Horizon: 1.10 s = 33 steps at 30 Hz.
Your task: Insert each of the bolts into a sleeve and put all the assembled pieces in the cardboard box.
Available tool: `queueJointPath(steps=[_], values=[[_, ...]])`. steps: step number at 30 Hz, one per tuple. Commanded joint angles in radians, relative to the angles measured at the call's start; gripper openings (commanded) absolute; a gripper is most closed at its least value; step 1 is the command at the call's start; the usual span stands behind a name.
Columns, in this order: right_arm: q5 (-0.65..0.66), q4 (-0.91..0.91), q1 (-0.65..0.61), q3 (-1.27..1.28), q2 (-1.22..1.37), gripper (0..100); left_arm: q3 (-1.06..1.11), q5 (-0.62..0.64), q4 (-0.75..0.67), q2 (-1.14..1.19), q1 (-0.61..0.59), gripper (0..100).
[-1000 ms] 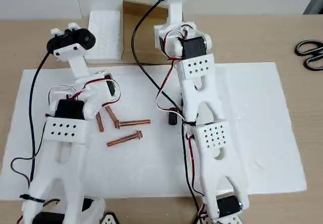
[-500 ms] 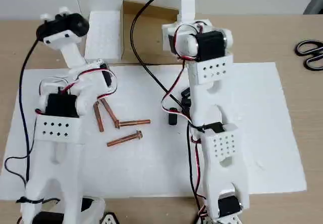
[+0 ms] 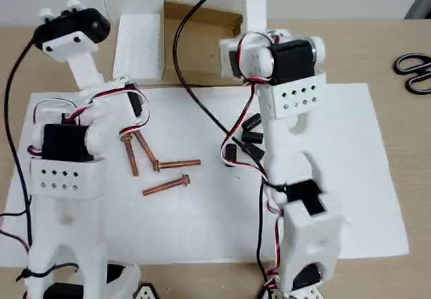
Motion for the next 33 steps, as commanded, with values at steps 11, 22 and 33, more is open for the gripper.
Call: queueJointPath(steps=[11, 22, 33], values=[[-0.057, 0.008, -0.005, 0.598, -0.369, 17.5, -0.050, -0.002, 0.301, -0.011, 0.008, 1], [-0.110, -0.031, -0.005, 0.798, -0.374, 0.2, 0.059, -0.003, 0.348, -0.011, 0.006, 1], [-0.112, -0.062, -0.022, 0.798, -0.223, 6.4, 0.082, -0.003, 0.341, -0.011, 0.006, 1]])
